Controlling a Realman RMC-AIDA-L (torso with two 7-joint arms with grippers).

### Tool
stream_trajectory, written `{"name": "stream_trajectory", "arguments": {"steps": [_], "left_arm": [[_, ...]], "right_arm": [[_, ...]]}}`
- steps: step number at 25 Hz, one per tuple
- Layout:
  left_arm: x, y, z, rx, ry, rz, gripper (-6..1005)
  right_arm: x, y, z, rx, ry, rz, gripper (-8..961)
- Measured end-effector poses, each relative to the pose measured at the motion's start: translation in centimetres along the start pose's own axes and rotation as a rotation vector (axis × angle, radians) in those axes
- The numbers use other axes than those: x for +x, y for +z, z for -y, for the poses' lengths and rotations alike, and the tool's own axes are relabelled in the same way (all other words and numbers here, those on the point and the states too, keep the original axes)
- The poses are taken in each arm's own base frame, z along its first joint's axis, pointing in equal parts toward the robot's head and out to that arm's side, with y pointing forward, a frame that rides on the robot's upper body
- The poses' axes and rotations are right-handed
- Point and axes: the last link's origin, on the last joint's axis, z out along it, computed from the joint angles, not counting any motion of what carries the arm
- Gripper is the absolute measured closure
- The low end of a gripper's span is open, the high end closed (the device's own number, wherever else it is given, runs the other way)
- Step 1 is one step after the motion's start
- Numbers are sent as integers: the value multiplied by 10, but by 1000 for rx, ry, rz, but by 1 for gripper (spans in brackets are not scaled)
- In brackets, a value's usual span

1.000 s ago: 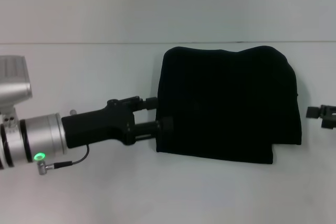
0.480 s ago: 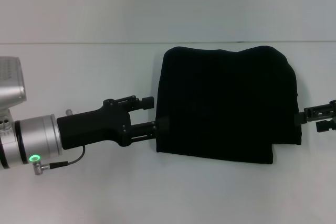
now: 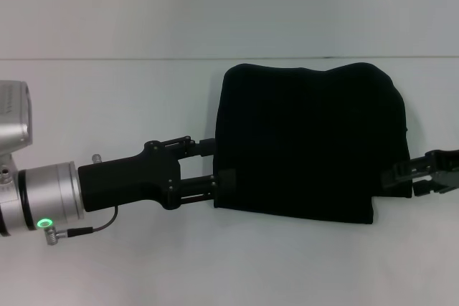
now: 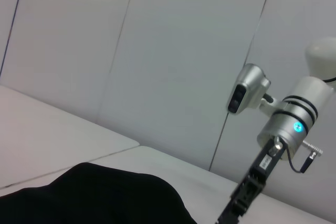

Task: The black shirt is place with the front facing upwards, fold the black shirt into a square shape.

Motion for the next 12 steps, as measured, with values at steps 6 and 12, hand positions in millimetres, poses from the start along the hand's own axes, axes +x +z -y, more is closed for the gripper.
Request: {"name": "stream_trajectory", "arguments": {"steps": [6,12], "left_arm": [[0,-1,-1,-4,0,-1,269],[-1,-2,-1,-4,0,0,269]], "right_arm": [[-1,5,1,9,10,5,33],[-2,6,2,22,6,15,126]]}}
